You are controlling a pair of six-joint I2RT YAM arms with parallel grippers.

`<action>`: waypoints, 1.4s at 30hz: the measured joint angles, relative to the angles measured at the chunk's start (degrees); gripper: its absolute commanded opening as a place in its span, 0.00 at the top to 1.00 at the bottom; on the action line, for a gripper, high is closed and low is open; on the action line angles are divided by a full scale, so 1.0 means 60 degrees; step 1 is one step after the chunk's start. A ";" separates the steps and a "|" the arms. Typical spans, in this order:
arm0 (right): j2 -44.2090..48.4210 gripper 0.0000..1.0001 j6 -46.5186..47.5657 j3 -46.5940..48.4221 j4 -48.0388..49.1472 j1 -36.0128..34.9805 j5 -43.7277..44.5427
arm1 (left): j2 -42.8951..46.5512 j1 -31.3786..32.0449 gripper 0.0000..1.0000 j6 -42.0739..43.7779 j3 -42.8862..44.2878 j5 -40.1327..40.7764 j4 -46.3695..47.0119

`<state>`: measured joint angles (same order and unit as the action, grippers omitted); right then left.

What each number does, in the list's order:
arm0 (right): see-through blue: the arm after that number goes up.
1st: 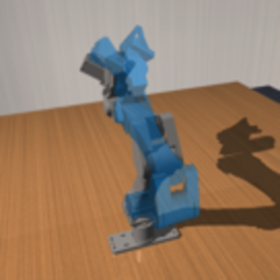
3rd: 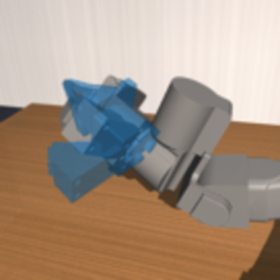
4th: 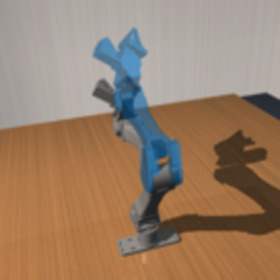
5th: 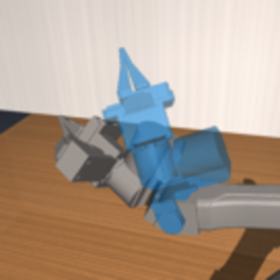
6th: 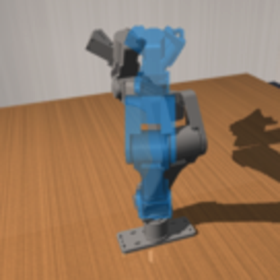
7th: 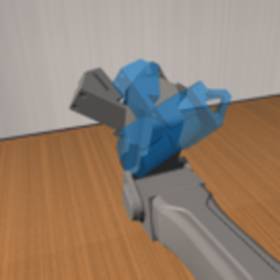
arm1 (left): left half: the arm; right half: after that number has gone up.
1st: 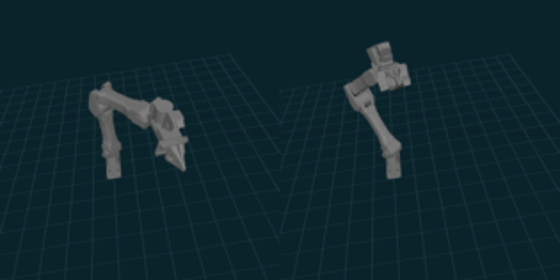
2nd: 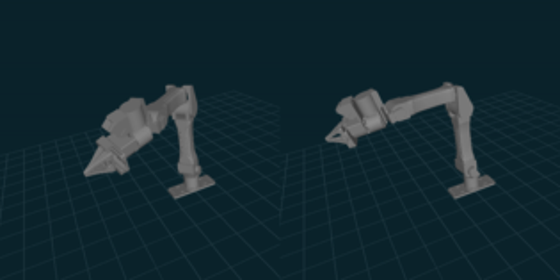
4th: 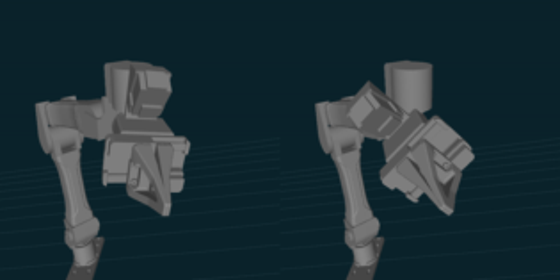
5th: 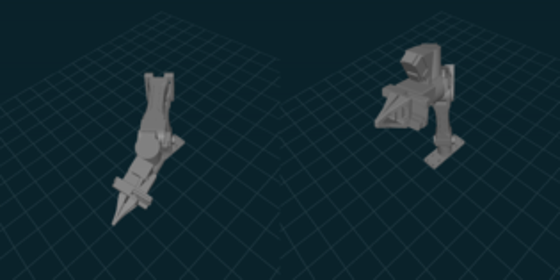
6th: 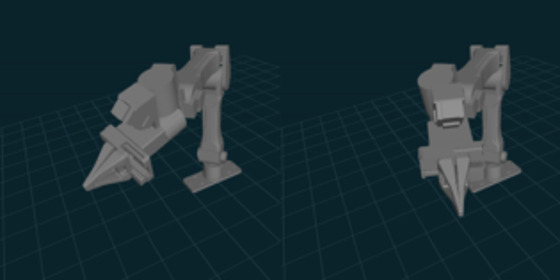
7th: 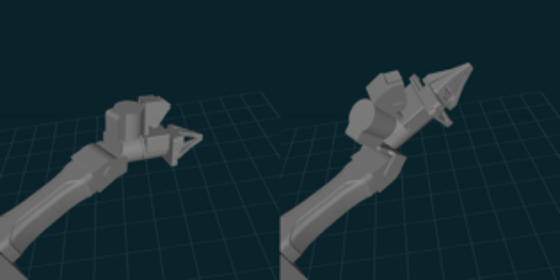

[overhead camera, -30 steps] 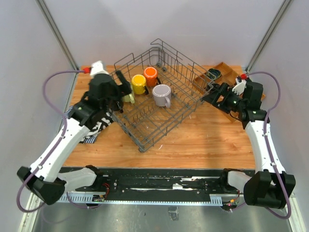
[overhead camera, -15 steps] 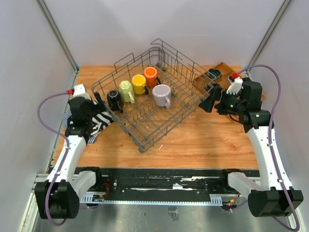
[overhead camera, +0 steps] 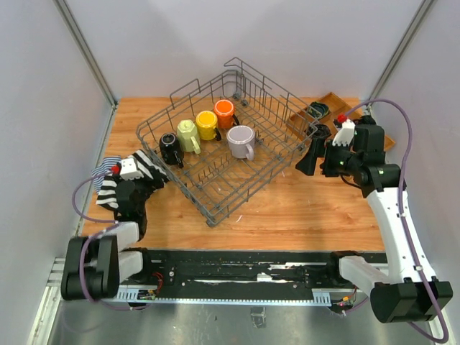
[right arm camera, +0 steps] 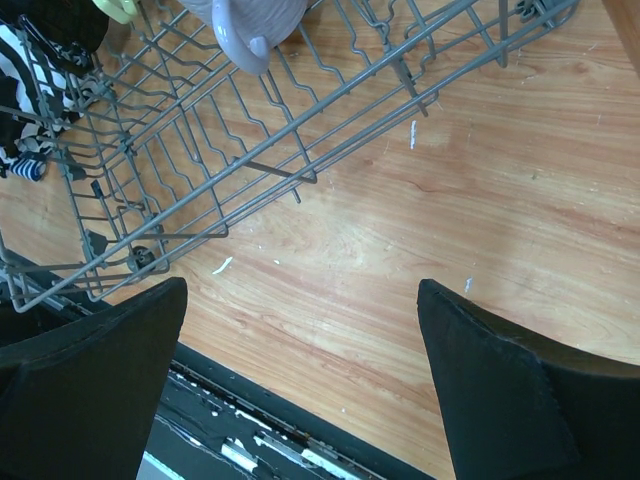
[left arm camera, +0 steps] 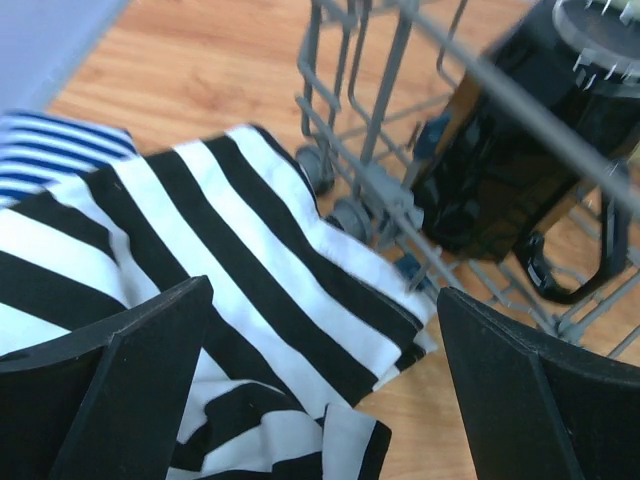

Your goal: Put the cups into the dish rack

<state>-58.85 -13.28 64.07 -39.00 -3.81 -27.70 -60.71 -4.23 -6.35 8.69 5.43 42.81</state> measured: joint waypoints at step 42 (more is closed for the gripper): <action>0.0393 0.02 0.2280 -0.4583 0.3461 0.0033 0.4805 | -0.3428 -0.0022 0.00 0.0197 -0.0860 -0.1665 0.5967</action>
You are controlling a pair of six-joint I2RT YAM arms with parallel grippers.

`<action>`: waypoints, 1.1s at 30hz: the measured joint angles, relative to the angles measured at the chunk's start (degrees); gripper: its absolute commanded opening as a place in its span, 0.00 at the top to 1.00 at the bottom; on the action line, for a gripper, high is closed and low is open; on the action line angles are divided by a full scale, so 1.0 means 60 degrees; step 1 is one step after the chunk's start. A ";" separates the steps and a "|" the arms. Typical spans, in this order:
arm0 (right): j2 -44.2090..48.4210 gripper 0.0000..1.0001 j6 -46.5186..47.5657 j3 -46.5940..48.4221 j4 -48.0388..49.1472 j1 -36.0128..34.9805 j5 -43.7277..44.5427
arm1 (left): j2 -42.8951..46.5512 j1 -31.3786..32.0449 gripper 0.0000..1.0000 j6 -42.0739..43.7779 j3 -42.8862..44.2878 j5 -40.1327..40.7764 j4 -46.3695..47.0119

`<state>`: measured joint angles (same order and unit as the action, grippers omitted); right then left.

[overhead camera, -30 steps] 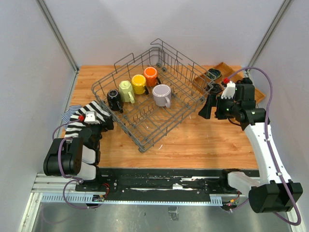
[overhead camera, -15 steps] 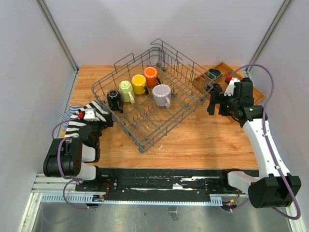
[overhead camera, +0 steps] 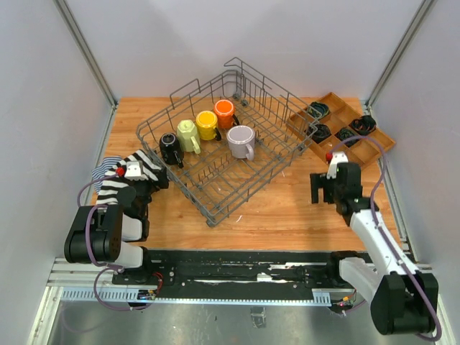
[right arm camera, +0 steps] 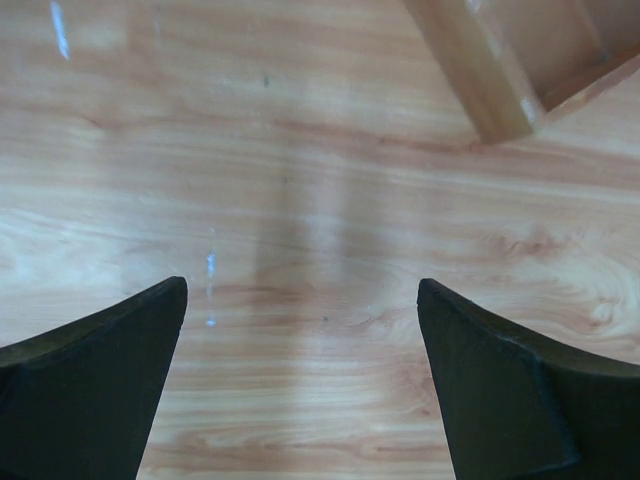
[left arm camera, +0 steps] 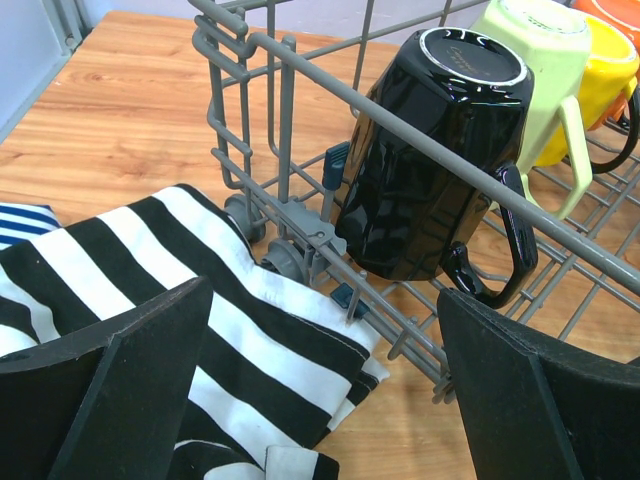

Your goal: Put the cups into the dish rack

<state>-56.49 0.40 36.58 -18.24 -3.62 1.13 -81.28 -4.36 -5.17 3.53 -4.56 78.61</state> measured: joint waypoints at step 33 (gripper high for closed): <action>-0.3905 0.02 0.0856 -0.3880 1.2149 0.0477 0.0215 | 0.0000 0.0000 0.00 0.0000 0.0000 -0.0004 -0.0069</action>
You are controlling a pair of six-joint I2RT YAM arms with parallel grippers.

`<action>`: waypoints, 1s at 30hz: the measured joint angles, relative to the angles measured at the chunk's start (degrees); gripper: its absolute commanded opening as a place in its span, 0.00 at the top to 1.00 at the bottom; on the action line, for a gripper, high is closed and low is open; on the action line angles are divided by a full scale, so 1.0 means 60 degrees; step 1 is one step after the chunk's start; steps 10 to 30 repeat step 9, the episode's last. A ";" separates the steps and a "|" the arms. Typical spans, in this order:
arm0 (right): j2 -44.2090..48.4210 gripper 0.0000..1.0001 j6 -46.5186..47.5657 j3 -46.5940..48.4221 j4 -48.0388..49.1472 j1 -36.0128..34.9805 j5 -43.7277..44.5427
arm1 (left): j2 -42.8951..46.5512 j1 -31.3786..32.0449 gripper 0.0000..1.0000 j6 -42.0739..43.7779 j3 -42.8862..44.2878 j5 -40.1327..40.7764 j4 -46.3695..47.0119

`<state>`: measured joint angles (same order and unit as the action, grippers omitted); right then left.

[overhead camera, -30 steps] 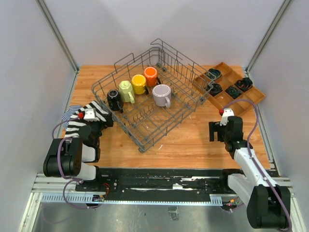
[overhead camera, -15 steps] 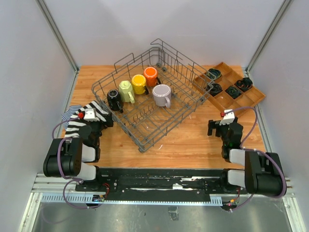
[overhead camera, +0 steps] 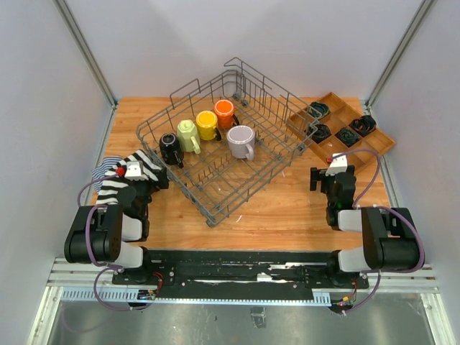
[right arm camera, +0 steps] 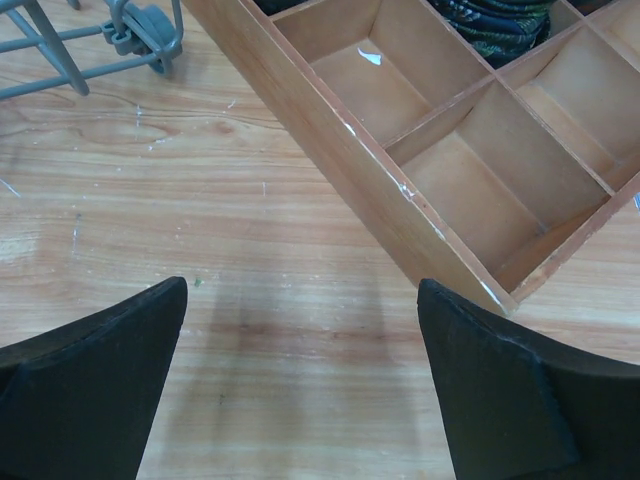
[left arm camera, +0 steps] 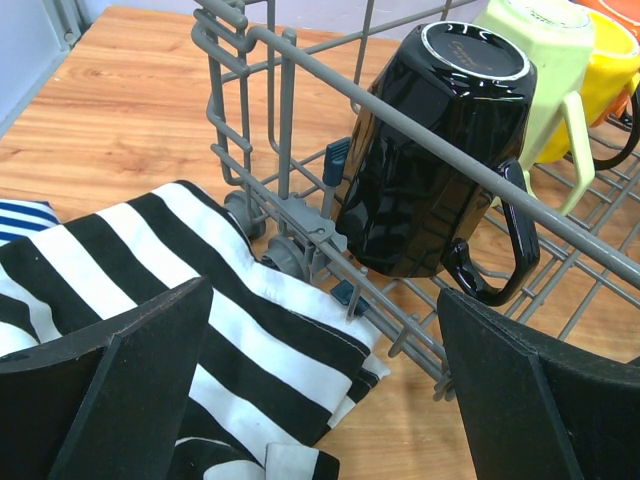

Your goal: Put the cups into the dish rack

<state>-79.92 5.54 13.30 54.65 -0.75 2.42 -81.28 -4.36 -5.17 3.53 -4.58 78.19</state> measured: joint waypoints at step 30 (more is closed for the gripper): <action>0.0015 0.02 0.0000 0.0026 -0.0379 0.0000 0.0109 | 0.0000 0.0000 0.00 0.0000 0.0000 0.0000 0.0000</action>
